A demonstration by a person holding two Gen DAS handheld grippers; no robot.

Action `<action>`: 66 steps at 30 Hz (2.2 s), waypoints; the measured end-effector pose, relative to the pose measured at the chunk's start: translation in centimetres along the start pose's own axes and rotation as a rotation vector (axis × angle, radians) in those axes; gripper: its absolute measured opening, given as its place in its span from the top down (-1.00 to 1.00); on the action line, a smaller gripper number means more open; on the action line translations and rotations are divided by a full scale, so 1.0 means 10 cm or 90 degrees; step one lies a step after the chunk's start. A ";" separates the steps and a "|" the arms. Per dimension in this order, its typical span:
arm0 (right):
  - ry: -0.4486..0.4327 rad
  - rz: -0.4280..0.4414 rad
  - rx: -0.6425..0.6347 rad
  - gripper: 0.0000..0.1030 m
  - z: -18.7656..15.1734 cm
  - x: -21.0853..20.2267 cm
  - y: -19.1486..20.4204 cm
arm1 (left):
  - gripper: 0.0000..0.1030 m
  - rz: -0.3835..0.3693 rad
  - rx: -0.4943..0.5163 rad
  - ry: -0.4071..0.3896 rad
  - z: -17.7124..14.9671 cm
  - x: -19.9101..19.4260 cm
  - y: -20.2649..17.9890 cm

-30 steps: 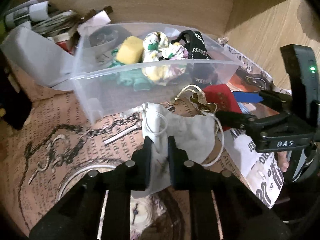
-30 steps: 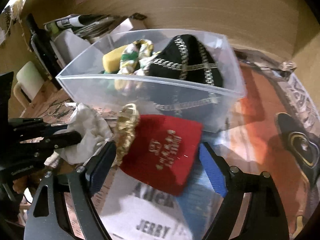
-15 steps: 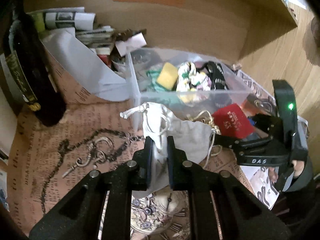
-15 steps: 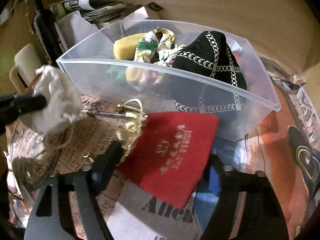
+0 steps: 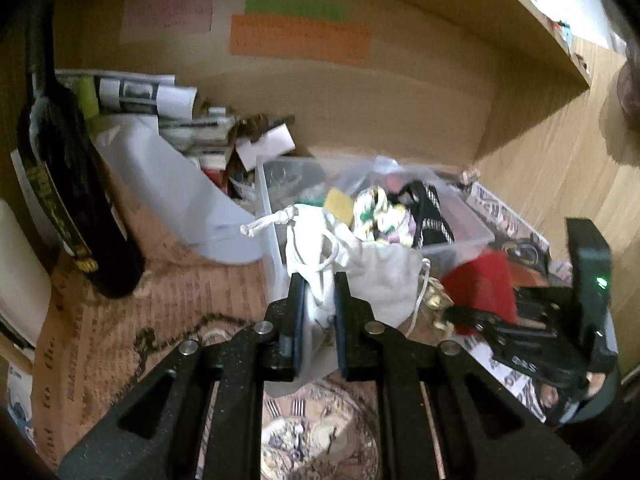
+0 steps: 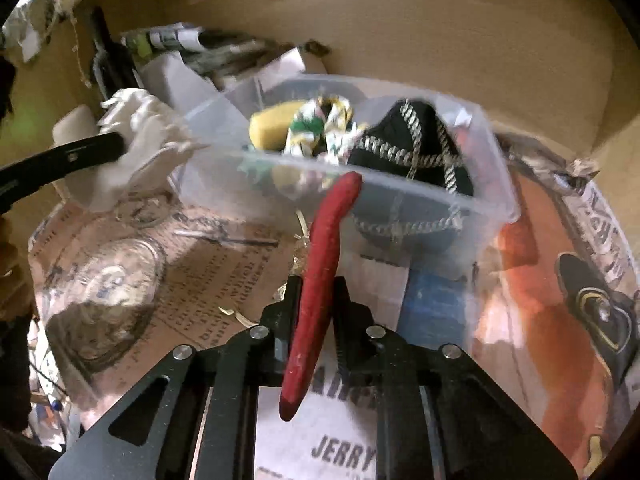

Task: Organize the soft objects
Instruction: 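Place the white bag into the box with the left tool while the right tool drops the red pouch in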

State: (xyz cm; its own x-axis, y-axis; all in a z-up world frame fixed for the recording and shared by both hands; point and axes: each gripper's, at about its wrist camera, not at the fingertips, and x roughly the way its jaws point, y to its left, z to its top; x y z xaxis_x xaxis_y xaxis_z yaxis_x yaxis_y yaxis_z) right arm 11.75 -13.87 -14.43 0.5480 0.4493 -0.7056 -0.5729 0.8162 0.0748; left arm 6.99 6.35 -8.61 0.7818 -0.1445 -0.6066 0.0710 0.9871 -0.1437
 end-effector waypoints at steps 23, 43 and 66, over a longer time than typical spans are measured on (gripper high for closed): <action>-0.152 -0.009 0.014 0.74 0.86 -0.18 -0.11 | 0.75 0.034 0.010 -0.028 0.63 0.52 -0.11; -0.041 -0.041 -0.010 -0.15 0.76 0.31 -0.14 | -0.16 0.030 0.029 0.067 0.57 1.06 -0.15; -0.273 -0.065 -0.012 -0.53 0.90 -1.04 0.01 | -0.31 0.049 0.027 -0.186 0.69 -0.44 -0.31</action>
State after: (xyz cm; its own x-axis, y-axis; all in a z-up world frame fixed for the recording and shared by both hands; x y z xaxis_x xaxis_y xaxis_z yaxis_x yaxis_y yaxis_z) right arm 11.49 -15.23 -0.76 0.8034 0.4802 -0.3522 -0.5119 0.8590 0.0036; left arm 7.58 4.41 -0.12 0.9305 -0.0485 -0.3630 0.0248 0.9973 -0.0697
